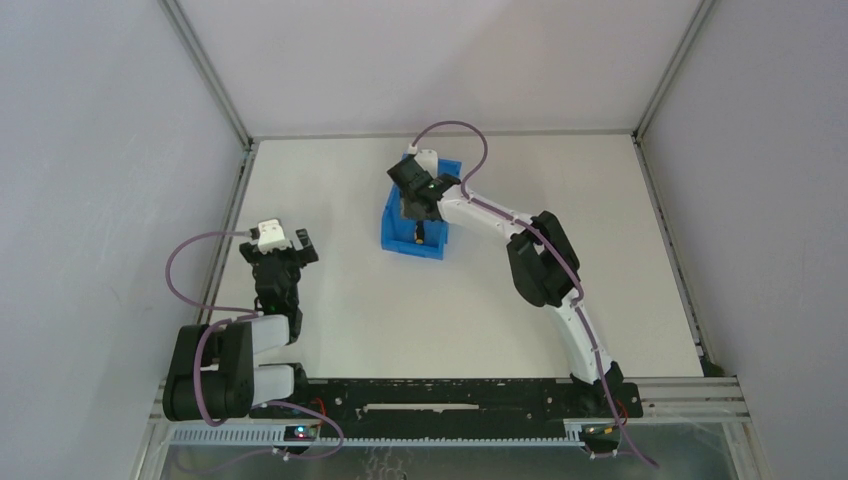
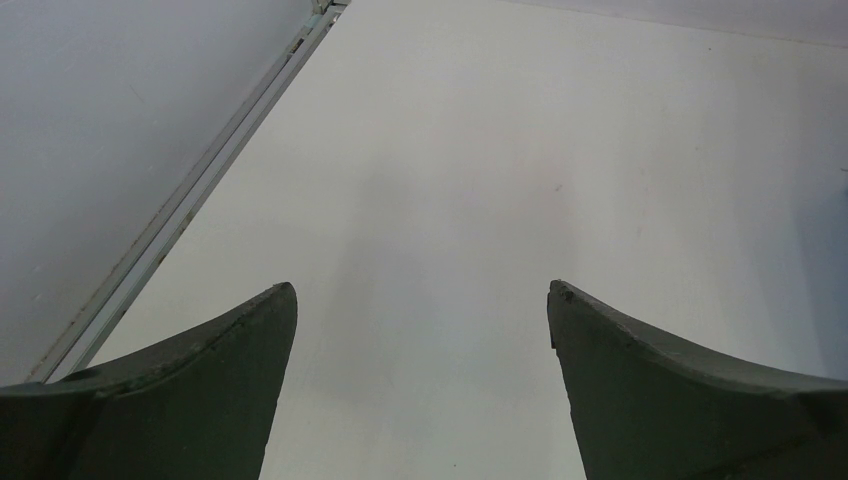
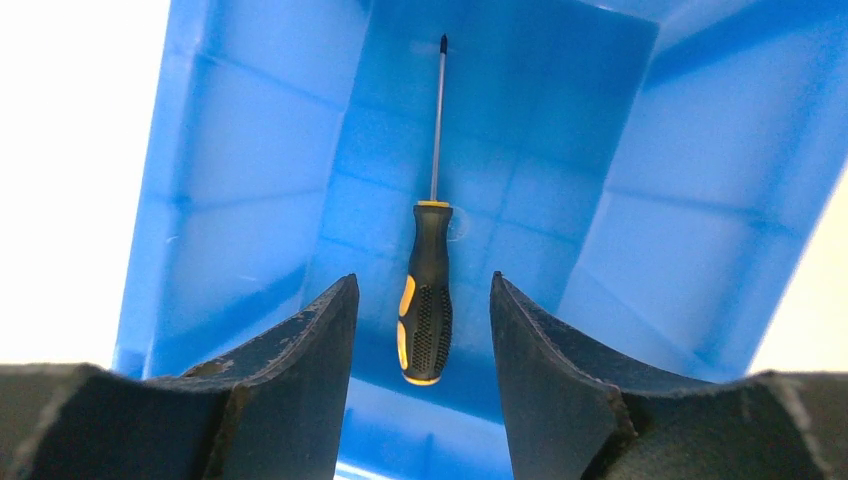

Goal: Put the screwdriver in the bin
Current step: Place the screwdriver in the bin.

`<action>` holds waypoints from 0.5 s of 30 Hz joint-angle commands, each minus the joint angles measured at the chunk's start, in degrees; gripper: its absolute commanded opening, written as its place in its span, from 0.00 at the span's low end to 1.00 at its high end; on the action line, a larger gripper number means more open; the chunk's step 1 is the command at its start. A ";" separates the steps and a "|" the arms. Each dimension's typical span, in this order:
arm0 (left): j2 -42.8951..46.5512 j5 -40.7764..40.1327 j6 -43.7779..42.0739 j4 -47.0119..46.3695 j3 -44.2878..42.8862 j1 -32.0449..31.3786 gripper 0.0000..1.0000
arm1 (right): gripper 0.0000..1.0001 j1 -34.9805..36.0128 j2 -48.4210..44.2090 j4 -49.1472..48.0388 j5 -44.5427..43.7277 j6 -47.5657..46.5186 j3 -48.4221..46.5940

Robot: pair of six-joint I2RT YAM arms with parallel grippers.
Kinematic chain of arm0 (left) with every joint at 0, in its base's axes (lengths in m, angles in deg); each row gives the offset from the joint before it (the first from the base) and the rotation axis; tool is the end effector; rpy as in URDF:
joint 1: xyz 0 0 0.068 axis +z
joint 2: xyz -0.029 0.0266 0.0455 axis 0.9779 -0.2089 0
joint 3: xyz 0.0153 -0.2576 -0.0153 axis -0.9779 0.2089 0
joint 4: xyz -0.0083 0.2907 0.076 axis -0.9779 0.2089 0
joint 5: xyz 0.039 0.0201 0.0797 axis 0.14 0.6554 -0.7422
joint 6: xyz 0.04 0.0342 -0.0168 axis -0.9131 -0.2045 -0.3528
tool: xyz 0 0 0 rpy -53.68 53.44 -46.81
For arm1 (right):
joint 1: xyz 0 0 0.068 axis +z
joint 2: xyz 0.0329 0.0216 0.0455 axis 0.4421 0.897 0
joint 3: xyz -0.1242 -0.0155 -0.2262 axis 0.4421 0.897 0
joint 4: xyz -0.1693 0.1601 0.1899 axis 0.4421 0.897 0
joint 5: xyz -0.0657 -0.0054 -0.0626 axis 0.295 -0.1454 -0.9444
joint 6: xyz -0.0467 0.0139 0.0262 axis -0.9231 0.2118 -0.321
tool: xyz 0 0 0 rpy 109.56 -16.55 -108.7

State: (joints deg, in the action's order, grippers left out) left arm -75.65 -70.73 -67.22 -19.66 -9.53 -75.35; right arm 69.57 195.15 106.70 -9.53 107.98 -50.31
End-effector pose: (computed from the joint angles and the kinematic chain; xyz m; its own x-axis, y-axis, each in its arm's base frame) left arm 0.2372 0.0189 0.1146 -0.0710 -0.0228 -0.9972 -0.2612 0.9653 -0.0035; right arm 0.4010 0.3588 0.1913 -0.7350 -0.0349 -0.6771 -0.1031 0.9928 0.0608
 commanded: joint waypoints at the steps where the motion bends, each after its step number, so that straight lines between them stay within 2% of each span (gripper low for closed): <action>1: 0.17 -0.54 0.26 -1.24 -2.08 -0.22 1.00 | 0.59 0.67 -6.06 1.71 -2.82 -1.66 -4.12; 10: 0.13 -0.52 0.26 -1.24 -2.09 -0.26 1.00 | 0.60 2.08 -11.06 5.92 -4.22 -4.17 -9.19; 11: 0.13 -0.52 0.26 -1.24 -2.10 -0.27 1.00 | 0.64 2.30 -11.44 6.66 -4.54 -4.41 -9.99; 12: 0.13 -0.54 0.26 -1.24 -2.08 -0.22 1.00 | 0.72 2.64 -11.73 7.20 -4.91 -4.91 -10.76; 13: 0.13 -0.56 0.26 -1.24 -2.08 -0.27 1.00 | 0.91 2.91 -12.09 7.77 -5.38 -5.39 -11.50; 14: 0.13 -0.57 0.26 -1.24 -2.08 -0.27 1.00 | 0.99 3.22 -12.35 8.23 -5.91 -5.86 -12.16; 15: 0.13 -0.57 0.26 -1.24 -2.07 -0.22 1.00 | 0.99 3.48 -12.64 8.60 -6.31 -6.35 -12.71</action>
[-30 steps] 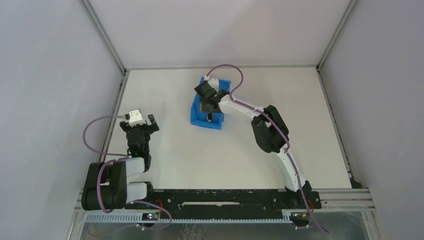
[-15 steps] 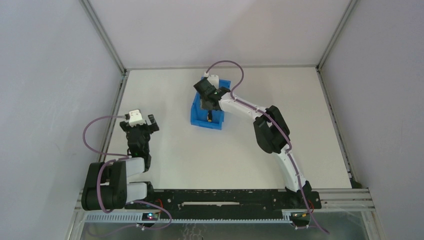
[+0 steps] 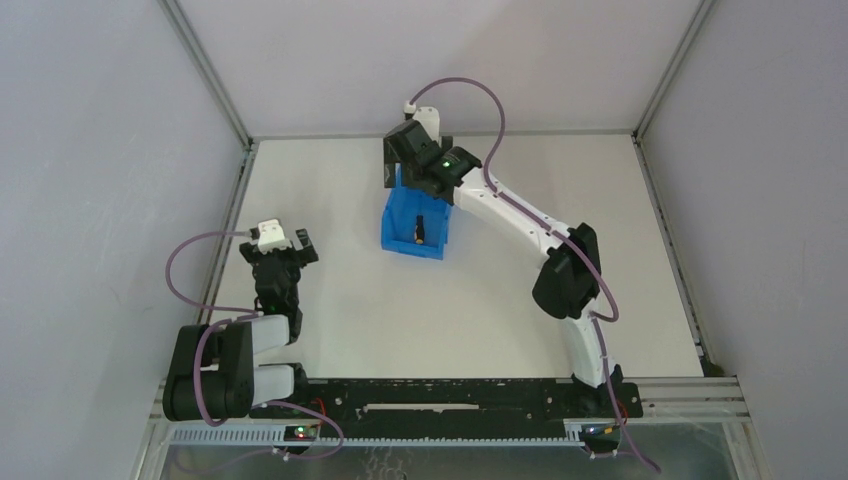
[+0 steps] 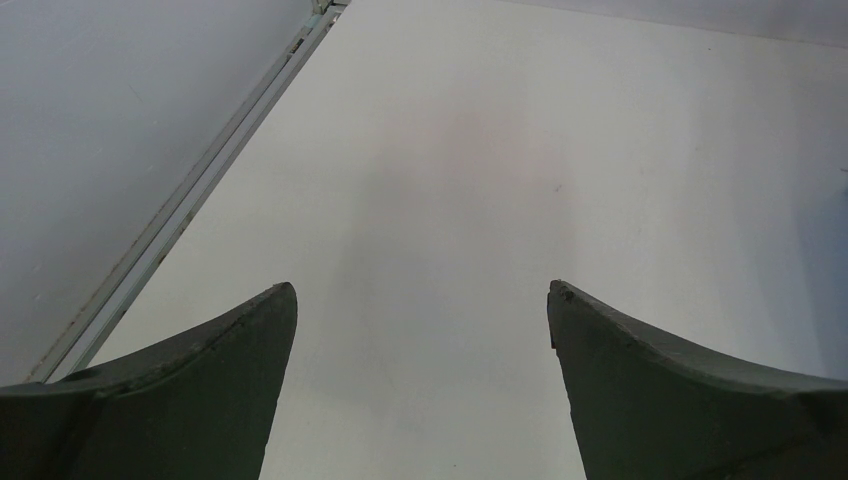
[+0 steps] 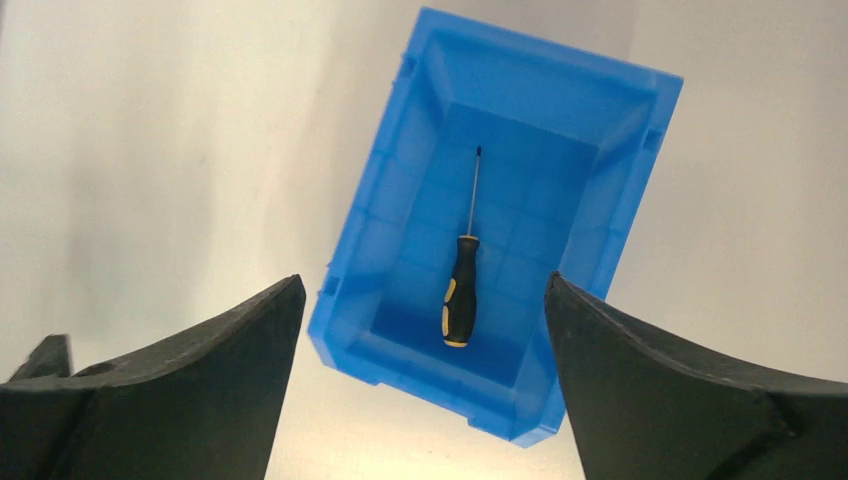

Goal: Put the screwdriver in the bin
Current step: Place the screwdriver in the bin, then reset both arms

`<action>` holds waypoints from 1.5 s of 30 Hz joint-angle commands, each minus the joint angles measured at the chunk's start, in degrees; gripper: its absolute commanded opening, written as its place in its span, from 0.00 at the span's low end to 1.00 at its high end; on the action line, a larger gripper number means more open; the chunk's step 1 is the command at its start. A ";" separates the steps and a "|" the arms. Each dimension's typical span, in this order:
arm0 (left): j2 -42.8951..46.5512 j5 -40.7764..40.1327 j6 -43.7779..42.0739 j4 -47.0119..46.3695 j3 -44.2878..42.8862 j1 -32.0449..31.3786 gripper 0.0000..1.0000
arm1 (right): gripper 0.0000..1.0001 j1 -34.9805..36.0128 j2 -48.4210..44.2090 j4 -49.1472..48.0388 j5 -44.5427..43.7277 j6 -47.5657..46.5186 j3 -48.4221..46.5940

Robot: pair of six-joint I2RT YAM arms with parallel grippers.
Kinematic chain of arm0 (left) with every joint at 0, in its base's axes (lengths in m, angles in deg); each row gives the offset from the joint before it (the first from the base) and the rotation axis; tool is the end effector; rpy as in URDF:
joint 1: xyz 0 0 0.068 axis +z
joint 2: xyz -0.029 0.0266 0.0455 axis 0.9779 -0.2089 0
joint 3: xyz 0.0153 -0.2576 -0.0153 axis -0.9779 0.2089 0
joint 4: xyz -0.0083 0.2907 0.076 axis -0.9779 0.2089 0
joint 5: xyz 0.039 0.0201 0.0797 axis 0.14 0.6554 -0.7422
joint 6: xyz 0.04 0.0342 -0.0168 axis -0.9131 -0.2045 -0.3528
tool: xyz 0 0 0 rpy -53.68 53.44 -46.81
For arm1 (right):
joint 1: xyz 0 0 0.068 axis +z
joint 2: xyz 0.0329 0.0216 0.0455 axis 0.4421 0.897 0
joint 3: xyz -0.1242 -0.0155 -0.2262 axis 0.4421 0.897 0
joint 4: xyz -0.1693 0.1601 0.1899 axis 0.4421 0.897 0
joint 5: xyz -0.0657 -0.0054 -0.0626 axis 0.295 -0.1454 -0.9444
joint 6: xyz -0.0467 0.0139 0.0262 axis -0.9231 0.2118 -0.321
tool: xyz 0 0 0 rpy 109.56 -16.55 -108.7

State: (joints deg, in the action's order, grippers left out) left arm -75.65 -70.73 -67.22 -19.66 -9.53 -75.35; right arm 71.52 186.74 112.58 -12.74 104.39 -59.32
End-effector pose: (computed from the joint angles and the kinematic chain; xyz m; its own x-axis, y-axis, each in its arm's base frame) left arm 0.2372 0.0189 0.1146 -0.0710 -0.0228 -0.9972 -0.2612 0.9653 -0.0035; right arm 0.3761 0.3569 0.3167 -0.5992 -0.0111 -0.8005 -0.1547 0.9826 0.1022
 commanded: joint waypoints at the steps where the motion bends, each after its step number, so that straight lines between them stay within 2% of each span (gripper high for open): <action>1: 0.16 -0.52 0.26 -1.24 -2.07 -0.22 1.00 | 1.00 1.71 -4.51 3.09 -3.55 -3.03 -4.22; 11: 0.15 -0.58 0.25 -1.24 -2.05 -0.22 1.00 | 1.00 1.89 -10.40 5.38 -2.52 -9.67 -3.65; 19: 0.14 -0.55 0.26 -1.24 -2.09 -0.21 1.00 | 1.00 -2.95 -22.66 2.95 0.07 -13.91 8.31; 26: 0.14 -0.55 0.26 -1.24 -2.05 -0.26 1.00 | 1.00 -13.37 -33.70 0.11 6.83 -16.58 20.88; 32: 0.14 -0.53 0.26 -1.24 -2.08 -0.22 1.00 | 0.99 -24.49 -39.65 -2.16 13.99 -19.39 28.15; 40: 0.13 -0.52 0.26 -1.24 -2.09 -0.22 1.00 | 0.99 -37.52 -43.09 -2.93 21.35 -22.07 32.10; 45: 0.16 -0.54 0.25 -1.24 -2.12 -0.26 1.00 | 1.00 -42.58 -44.38 -2.79 24.24 -23.65 32.63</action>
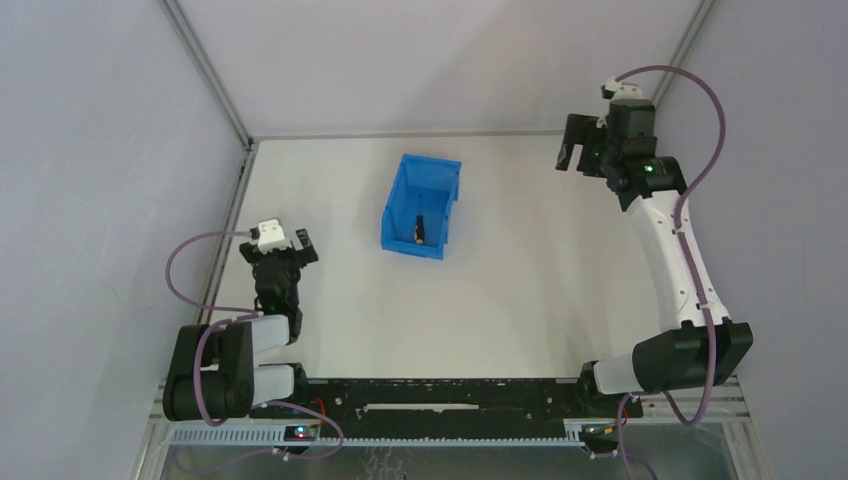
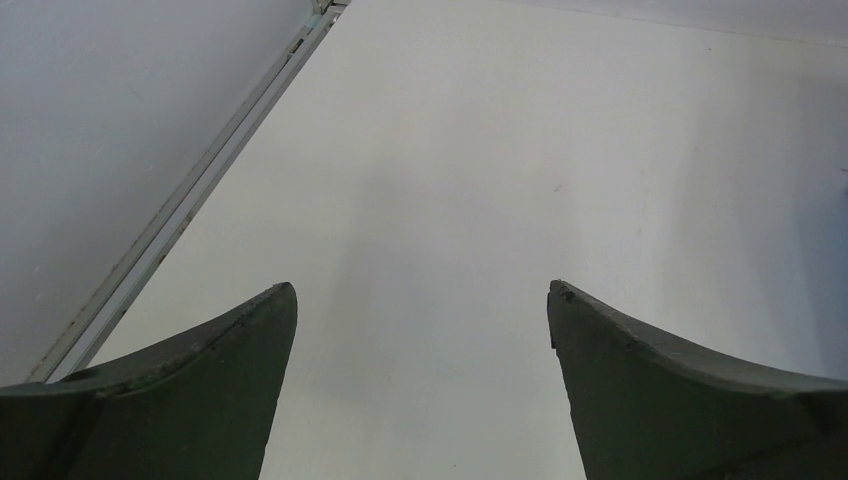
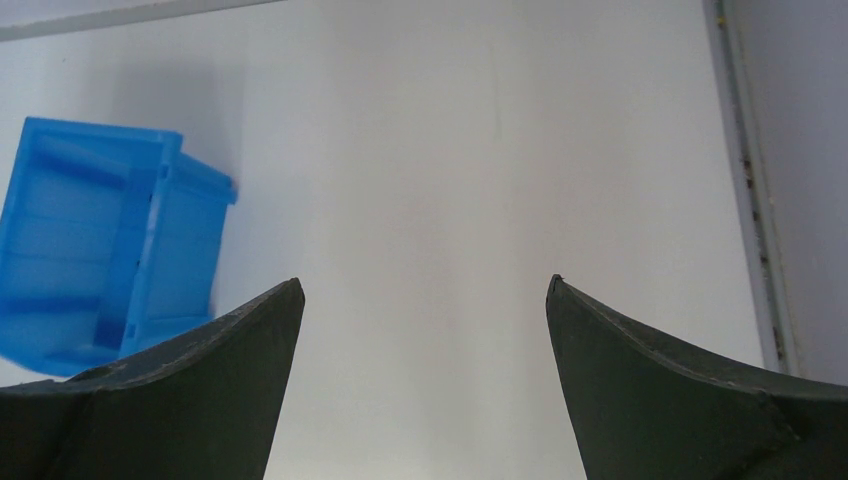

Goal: Put the screwdriver in the bin
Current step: Reset both arms

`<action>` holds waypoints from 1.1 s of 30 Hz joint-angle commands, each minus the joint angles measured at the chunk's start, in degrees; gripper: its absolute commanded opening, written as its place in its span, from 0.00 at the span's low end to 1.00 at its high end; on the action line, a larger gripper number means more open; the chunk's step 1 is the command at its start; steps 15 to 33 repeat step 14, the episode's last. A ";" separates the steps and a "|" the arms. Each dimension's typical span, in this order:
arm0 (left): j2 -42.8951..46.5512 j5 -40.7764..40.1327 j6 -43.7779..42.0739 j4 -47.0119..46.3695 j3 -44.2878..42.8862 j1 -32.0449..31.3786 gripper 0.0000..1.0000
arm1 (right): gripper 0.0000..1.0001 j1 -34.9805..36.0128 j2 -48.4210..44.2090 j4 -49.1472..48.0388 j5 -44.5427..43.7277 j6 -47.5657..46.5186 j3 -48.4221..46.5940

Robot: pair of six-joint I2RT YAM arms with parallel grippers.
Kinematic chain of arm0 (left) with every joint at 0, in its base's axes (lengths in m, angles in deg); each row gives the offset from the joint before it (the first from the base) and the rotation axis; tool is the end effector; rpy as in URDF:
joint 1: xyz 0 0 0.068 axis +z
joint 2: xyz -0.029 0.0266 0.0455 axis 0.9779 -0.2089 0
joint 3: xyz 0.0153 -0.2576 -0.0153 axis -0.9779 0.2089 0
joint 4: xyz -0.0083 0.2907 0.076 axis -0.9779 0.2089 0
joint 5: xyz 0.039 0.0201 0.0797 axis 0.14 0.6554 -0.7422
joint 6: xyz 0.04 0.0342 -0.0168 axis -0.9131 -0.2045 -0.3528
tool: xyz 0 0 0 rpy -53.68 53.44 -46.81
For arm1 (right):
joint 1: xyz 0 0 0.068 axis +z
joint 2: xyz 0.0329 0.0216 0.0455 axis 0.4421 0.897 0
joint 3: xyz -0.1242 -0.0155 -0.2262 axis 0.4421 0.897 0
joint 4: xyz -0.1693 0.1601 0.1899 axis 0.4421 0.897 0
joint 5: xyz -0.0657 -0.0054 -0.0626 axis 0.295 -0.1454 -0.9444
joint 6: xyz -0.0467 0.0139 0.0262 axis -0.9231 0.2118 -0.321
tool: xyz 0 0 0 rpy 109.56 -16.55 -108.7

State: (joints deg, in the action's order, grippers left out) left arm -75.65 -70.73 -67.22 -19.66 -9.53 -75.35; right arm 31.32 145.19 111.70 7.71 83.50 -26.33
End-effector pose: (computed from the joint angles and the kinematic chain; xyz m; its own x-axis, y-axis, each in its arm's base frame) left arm 0.2372 0.0189 0.1146 -0.0710 -0.0228 -0.9972 -0.2612 0.9653 -0.0035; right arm 0.3446 0.0274 0.4042 -0.5167 0.0700 -0.8533 0.0444 0.9975 0.0550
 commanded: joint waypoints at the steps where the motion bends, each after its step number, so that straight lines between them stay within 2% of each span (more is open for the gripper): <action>1: 0.13 -0.53 0.26 -1.22 -2.07 -0.23 1.00 | 1.00 -2.77 -3.01 -1.89 3.78 -3.15 -0.37; 33: 0.13 -0.59 0.26 -1.24 -2.11 -0.26 1.00 | 1.00 -2.93 -2.68 -1.82 4.28 -3.98 -0.71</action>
